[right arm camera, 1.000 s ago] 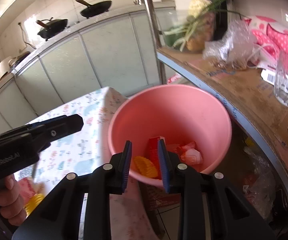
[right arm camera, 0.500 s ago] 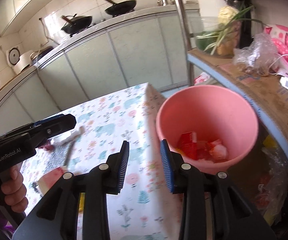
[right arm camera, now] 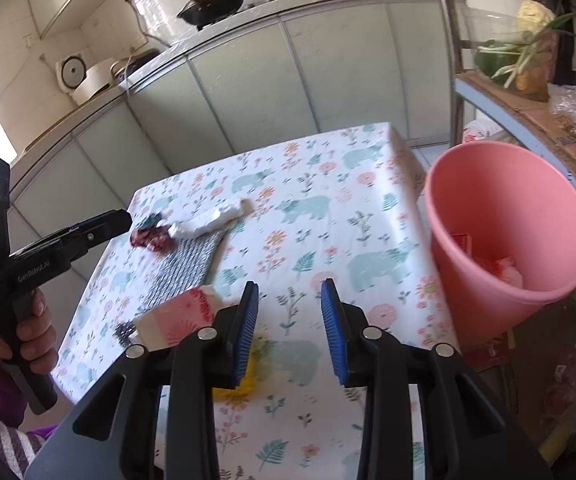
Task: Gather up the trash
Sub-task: 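Move both open tools back over the trash on the table, then grasp the steel wool scrubber with the left gripper while the right gripper grasps a yellow foam net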
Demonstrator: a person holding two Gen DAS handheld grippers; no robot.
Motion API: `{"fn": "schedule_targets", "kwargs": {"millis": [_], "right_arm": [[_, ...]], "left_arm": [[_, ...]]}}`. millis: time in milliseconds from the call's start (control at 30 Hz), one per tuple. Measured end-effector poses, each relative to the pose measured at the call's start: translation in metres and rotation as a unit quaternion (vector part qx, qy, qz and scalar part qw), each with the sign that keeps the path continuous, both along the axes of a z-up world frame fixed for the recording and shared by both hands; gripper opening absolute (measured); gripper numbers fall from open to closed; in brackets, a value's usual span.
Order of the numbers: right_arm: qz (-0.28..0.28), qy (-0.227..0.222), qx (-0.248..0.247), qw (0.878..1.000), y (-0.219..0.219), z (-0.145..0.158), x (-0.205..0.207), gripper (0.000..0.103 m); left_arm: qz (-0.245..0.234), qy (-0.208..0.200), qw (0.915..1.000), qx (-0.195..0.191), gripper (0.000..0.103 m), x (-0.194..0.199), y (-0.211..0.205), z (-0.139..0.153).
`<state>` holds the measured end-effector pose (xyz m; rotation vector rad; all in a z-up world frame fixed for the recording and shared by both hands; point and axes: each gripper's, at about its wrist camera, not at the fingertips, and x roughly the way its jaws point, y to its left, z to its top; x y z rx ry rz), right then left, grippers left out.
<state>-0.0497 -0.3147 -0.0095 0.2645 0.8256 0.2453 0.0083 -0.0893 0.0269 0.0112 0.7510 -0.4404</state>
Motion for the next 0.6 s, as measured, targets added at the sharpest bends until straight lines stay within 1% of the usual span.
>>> {"fn": "schedule_targets", "kwargs": {"millis": [133,233,333,433,533,600], "right_arm": [[0.027,0.009,-0.007,1.0,0.015,-0.002,-0.001,0.033],[0.045,0.019,-0.011,0.999,0.023,-0.005,-0.004,0.033],[0.061,0.03,-0.011,0.998,0.029,-0.009,-0.006,0.033],[0.071,0.044,0.0,0.997,0.032,-0.014,-0.007,0.033],[0.079,0.063,0.009,0.995,0.035,-0.022,-0.007,0.033],[0.083,0.072,0.012,0.994,0.037,-0.026,-0.007,0.033]], "left_arm": [[0.018,0.012,0.9998,-0.002,0.037,-0.007,0.022,-0.009],[0.014,0.031,0.9994,-0.001,0.037,-0.015,0.03,-0.017],[-0.003,0.049,0.9988,-0.002,0.037,-0.027,0.034,-0.025],[-0.029,0.064,0.9975,0.006,0.037,-0.038,0.033,-0.037],[-0.049,0.086,0.9951,0.009,0.037,-0.044,0.028,-0.051],[-0.059,0.098,0.9935,0.004,0.037,-0.045,0.025,-0.058]]}}
